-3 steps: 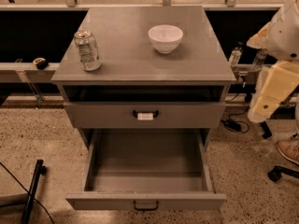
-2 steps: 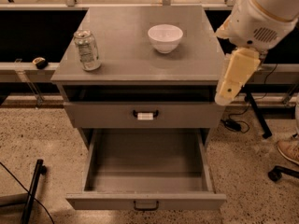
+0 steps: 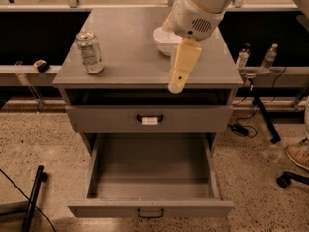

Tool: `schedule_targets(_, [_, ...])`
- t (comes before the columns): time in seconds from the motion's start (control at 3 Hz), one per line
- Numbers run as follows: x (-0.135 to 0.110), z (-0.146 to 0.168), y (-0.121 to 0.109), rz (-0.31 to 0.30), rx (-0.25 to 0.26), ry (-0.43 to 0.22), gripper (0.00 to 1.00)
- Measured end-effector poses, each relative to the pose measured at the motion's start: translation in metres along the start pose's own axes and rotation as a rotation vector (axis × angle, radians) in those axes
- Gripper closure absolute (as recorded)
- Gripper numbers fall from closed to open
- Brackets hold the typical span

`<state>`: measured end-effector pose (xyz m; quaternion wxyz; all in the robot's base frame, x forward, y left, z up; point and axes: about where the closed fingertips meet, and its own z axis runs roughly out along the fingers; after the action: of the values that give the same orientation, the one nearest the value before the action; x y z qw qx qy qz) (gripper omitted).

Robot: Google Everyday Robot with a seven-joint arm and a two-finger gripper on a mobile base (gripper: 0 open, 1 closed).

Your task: Place 7up can into middle drawer

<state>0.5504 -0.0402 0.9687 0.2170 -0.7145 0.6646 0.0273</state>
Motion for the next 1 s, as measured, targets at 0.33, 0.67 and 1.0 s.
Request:
schedule_targets(0.33, [-0.003,0.002,0.0,-0.099,-0.002,-0.007,0.0])
schedule_targets(0.67, [-0.003,0.002,0.0,-0.099,-0.002,-0.007,0.0])
schedule_targets(1.0, [-0.013,0.018,-0.034,-0.087,0.044,-0.097,0.0])
